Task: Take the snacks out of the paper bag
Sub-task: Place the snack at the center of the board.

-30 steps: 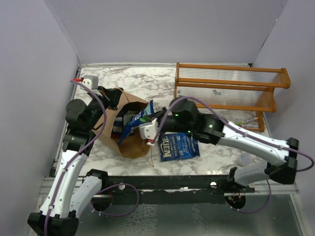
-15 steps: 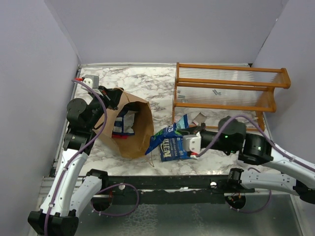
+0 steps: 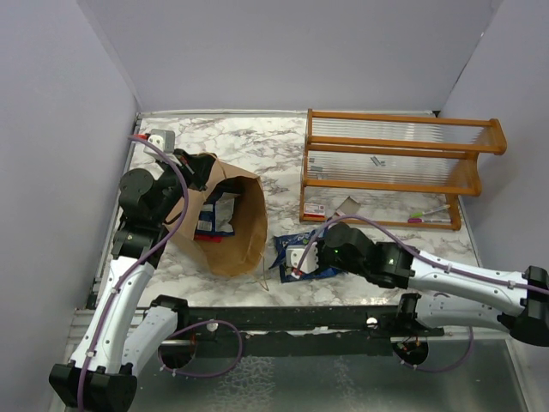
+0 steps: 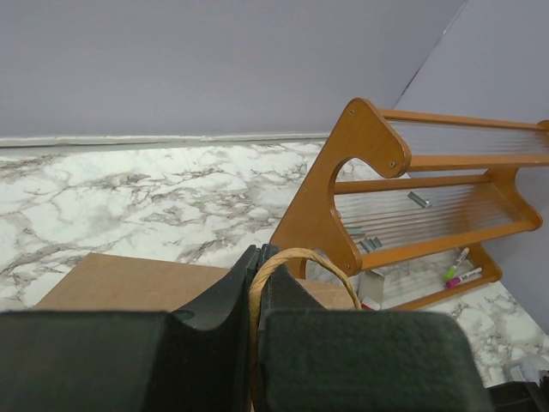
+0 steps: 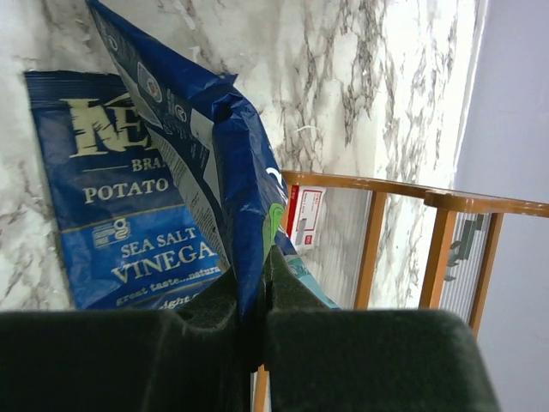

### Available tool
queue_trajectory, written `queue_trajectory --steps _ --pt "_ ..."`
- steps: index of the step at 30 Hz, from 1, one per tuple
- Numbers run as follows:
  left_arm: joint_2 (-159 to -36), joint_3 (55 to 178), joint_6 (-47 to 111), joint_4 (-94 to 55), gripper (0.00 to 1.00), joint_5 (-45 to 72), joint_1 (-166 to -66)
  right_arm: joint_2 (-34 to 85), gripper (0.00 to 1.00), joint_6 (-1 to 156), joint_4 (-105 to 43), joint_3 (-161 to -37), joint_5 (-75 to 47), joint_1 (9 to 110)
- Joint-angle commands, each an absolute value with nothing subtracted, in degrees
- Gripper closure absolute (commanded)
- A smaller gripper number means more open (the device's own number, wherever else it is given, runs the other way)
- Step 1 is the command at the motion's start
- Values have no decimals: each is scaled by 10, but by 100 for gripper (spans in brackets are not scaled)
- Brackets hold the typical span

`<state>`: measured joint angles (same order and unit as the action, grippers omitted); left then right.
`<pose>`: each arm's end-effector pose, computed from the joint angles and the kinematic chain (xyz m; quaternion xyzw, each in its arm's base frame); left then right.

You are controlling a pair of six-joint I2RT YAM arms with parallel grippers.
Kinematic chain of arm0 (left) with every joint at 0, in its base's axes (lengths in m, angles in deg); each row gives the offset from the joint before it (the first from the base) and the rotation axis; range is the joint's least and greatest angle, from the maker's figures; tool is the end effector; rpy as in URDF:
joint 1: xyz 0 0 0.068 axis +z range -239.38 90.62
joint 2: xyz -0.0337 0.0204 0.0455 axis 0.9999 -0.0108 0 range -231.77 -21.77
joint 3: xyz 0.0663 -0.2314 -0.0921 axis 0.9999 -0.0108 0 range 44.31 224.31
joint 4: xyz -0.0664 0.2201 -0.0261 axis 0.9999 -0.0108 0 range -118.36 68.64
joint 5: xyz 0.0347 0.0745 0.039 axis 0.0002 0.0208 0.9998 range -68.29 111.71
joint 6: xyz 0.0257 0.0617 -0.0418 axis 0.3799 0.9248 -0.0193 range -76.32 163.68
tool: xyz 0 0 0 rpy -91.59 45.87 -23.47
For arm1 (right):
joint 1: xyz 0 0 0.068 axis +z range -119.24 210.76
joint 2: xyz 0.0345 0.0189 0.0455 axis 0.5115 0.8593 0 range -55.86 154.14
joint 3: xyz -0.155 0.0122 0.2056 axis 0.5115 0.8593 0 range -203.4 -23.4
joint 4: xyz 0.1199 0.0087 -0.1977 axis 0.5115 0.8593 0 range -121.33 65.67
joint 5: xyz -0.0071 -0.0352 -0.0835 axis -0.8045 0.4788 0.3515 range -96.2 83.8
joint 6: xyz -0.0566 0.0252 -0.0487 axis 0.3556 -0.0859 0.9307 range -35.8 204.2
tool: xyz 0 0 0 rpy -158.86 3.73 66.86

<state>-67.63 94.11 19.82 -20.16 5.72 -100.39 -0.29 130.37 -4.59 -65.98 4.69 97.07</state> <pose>0.1864 -0.0553 0.3787 0.0272 0.6755 -0.3085 0.6692 0.0953 0.1855 0.2394 -0.7268 0.5344 -0.0107 0.4313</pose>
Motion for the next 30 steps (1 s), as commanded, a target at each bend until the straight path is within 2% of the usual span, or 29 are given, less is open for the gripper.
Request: queue_trajectory --steps 1,9,13,23,26,30 --pt "-677 956 203 -196 100 62 -1005 23 99 1331 -166 -650 89 962" --pt "-673 961 214 -202 100 62 -1005 25 99 1409 -255 -602 8 880" --pt "-670 964 219 -205 100 62 -1007 47 99 1439 -205 -588 -8 880" --pt "-665 956 219 -203 100 69 -1017 -15 98 1455 -132 -543 -31 880" --pt "-661 952 212 -200 100 68 -1018 -39 82 1454 -74 -545 -20 880" --pt "-656 936 206 -190 100 64 -1017 -104 49 1456 -15 -525 -26 880"
